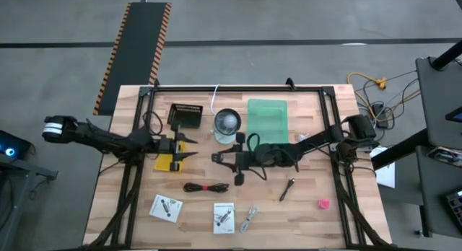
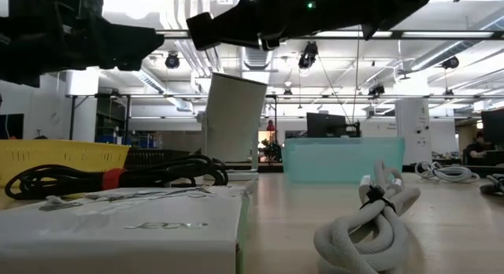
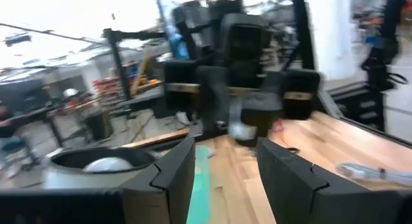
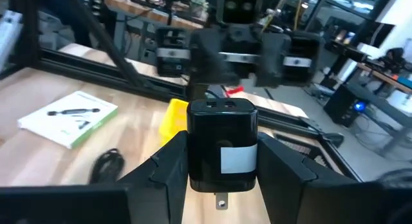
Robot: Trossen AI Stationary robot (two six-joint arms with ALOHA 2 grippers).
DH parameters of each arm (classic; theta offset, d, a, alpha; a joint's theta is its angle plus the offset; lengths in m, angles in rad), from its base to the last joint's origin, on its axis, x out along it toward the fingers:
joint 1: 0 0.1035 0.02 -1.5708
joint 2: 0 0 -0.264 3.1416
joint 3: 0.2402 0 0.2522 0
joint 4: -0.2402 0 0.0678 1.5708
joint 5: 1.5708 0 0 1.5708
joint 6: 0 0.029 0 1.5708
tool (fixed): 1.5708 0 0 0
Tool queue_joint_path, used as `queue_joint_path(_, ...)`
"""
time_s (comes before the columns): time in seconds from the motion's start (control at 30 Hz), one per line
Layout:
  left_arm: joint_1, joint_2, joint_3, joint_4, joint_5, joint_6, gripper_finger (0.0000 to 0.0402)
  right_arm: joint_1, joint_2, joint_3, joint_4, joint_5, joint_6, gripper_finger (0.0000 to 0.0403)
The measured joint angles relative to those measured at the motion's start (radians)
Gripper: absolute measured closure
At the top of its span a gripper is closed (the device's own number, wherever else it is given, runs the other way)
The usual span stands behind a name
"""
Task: Pick and place items into bin
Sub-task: Put the black charger adapter into the yellow bin
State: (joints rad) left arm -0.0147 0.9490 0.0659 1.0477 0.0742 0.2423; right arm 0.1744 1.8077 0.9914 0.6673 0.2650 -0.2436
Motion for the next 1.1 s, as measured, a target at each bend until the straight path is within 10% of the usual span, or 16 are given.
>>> queue_joint_path(1.1, 0.000, 0.295, 0.199, 0.055, 0.056, 0.044, 0.0169, -0.023, 0.001, 0.002, 0.001, 0.034, -0.056, 0.0266)
